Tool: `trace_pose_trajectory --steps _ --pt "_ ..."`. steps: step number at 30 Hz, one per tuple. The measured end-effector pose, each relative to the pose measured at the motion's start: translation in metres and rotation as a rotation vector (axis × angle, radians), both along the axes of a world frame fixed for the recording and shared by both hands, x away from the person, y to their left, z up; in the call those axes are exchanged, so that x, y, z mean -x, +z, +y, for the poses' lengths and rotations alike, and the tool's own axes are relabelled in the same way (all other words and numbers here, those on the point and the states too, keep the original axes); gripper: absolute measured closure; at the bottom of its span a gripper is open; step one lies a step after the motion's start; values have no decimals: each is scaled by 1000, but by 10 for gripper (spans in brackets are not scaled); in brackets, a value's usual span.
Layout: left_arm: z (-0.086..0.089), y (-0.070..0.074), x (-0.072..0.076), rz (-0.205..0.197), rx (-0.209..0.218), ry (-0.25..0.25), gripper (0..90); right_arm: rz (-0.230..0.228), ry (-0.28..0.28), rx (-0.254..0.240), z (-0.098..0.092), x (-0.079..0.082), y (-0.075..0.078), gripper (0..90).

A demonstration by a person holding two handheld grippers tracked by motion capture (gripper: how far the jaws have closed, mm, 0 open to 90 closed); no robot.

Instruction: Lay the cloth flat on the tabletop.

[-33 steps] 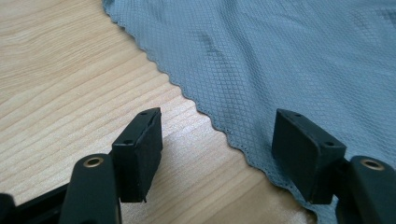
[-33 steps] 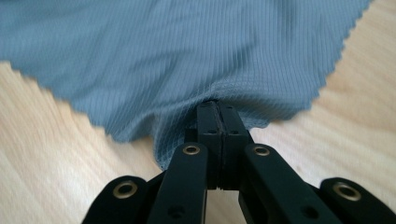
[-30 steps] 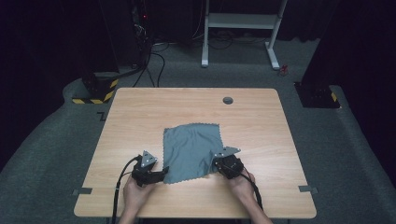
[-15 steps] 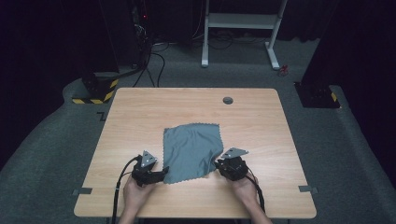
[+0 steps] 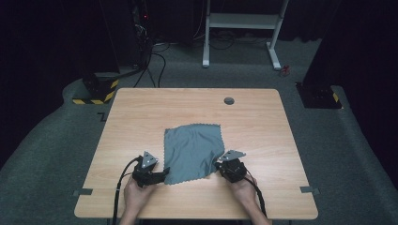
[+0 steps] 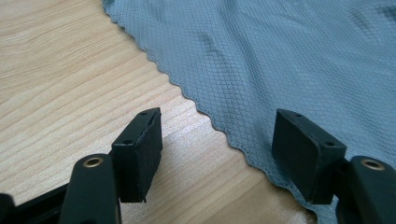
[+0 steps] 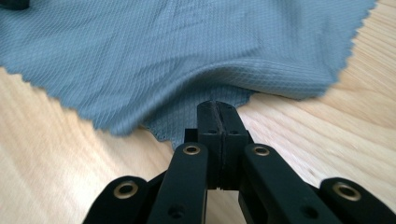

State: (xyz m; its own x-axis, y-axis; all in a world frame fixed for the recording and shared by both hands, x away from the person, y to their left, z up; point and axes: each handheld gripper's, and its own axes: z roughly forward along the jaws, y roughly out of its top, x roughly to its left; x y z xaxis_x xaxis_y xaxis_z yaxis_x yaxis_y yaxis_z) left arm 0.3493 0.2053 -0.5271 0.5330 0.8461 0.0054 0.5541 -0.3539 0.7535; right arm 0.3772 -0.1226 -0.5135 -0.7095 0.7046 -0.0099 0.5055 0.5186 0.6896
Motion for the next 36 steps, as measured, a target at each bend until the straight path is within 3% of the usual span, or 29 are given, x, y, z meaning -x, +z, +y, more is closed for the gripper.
trace_pose_trajectory --steps 12,16,20,25,30,33,36 --pt "0 0 0 0 1 1 332 20 -69 -10 -42 35 18 898" --pt "0 0 0 2 1 0 330 16 -78 26 -40 36 7 858" --pt "-1 0 1 -1 -2 0 333 1 -112 -29 -45 35 3 807" --pt "-1 0 3 -5 3 -4 362 -45 -52 -67 -44 46 6 791" --pt "-1 0 3 -5 8 0 360 -19 -1 5 -29 36 -2 812" --pt "-2 0 4 -5 7 4 359 -29 4 13 -25 30 -3 893" --pt "-2 0 4 -5 7 5 357 -32 23 15 -24 27 -3 897"
